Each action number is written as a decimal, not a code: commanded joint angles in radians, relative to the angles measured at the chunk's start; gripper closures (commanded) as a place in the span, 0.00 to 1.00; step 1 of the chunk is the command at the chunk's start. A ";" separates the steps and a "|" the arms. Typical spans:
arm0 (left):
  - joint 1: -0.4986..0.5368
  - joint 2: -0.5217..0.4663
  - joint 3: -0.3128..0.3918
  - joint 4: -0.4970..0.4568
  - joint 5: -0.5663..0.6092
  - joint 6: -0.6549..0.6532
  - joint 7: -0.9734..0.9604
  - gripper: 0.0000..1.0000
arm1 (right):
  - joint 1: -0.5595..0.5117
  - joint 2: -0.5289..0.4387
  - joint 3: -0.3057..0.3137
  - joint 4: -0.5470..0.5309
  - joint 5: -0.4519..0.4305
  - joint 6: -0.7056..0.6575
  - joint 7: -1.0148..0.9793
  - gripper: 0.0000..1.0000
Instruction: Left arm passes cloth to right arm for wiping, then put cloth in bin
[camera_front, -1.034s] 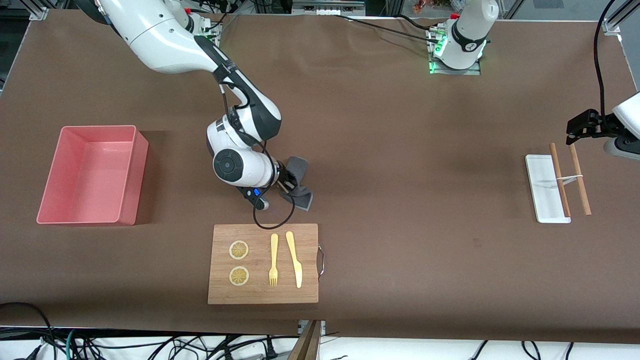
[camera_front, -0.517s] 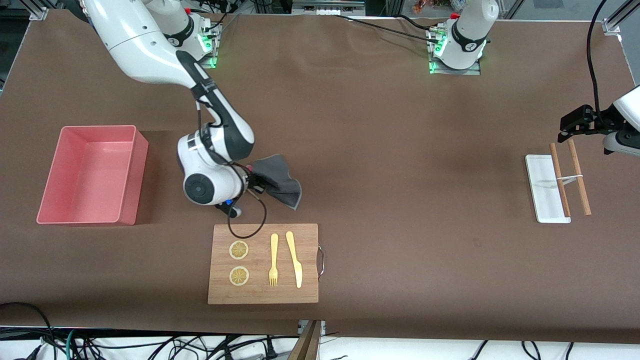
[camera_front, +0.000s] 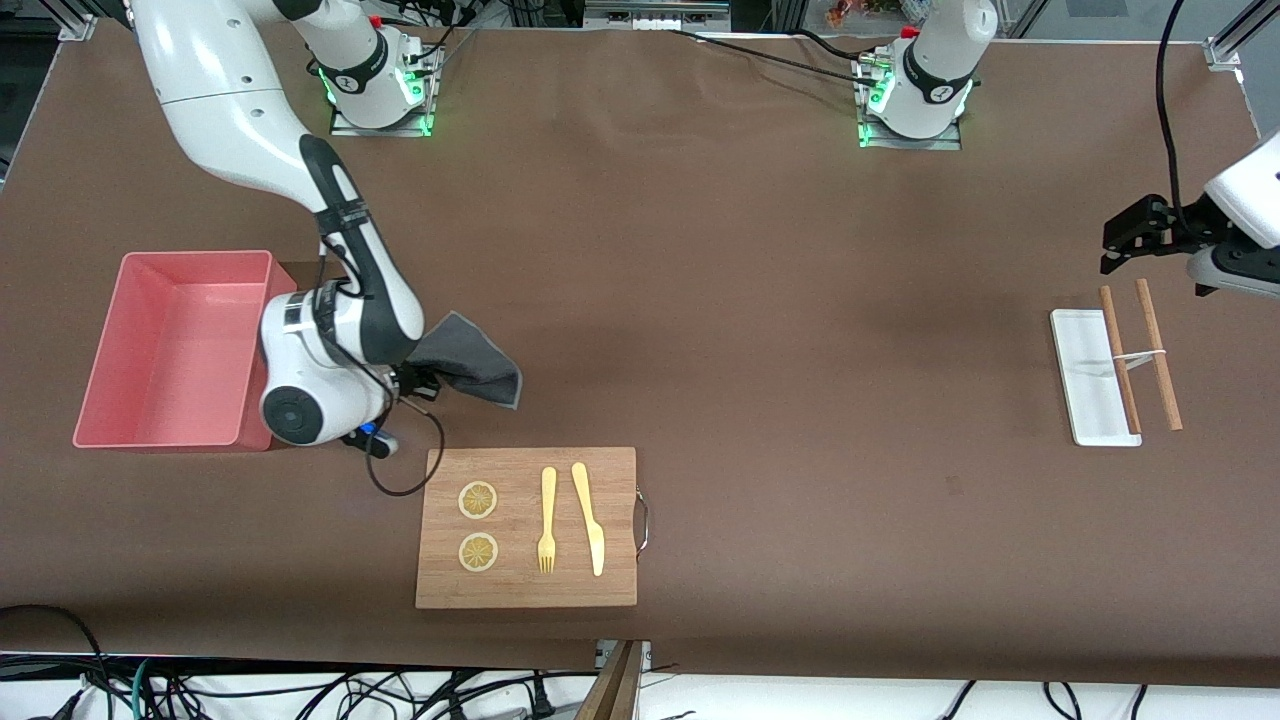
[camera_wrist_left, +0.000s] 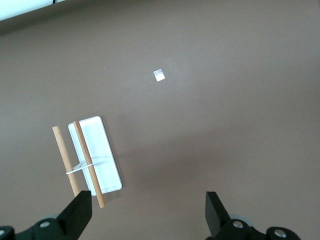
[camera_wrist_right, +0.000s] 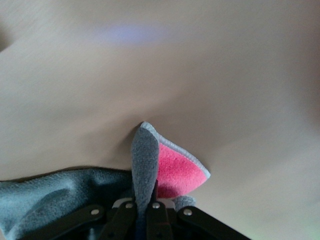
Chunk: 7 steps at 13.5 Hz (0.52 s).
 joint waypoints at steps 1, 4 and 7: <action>0.008 -0.037 -0.030 -0.031 0.030 -0.008 -0.019 0.00 | -0.004 -0.007 -0.054 -0.014 -0.006 -0.014 -0.136 1.00; -0.008 -0.031 -0.027 -0.025 0.032 -0.052 -0.047 0.00 | -0.013 -0.053 -0.087 0.034 -0.019 -0.074 -0.225 1.00; -0.003 -0.022 -0.032 -0.024 0.032 -0.051 -0.050 0.00 | -0.024 -0.070 -0.094 0.183 -0.048 -0.283 -0.241 1.00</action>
